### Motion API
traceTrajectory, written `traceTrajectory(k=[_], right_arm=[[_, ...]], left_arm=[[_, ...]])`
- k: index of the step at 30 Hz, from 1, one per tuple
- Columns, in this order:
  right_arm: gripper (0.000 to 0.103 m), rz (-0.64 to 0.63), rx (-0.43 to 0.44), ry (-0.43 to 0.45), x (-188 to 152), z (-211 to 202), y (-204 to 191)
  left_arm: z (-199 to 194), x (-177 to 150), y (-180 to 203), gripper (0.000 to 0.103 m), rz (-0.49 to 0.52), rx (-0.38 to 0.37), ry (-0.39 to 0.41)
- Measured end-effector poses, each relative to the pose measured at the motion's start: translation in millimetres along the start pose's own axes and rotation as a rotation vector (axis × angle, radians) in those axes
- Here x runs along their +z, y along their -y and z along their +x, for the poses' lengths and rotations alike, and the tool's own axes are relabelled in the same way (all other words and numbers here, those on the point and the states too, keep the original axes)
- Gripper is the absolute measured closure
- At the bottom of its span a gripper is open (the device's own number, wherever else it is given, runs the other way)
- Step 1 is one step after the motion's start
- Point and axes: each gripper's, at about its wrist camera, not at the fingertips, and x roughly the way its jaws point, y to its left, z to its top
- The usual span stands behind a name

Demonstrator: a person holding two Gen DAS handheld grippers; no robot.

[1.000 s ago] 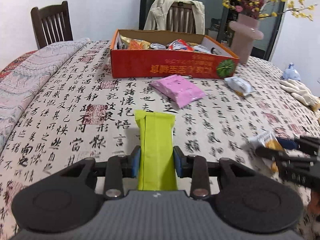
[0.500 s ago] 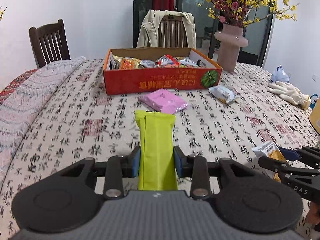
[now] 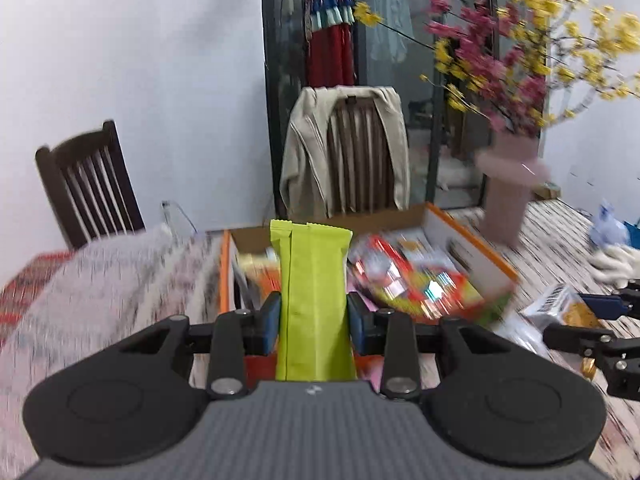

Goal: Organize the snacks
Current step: 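Carry both packets into the orange box and open both grippers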

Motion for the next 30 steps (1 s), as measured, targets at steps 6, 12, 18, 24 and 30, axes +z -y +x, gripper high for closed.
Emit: traceTrajectory(k=[6, 12, 18, 24, 30], right_arm=[[0.062, 0.086, 0.083, -0.093, 67, 130, 12], [0.062, 0.097, 0.056, -0.238, 96, 255, 4], [0.054, 0.157, 0.03, -0.285, 92, 301, 0], [0.047, 0.192, 0.071, -0.254, 86, 280, 15], [0.047, 0.112, 0.02, -0.212, 88, 238, 18]], left_arm=[[98, 30, -28, 0.069, -0.119, 0.014, -0.099], [155, 29, -45, 0.069, -0.167, 0.005, -0.176], [169, 20, -59, 0.064, -0.229, -0.026, -0.206], [160, 16, -56, 0.054, -0.226, -0.054, -0.223], [130, 17, -41, 0.054, -0.133, -0.06, -0.193]])
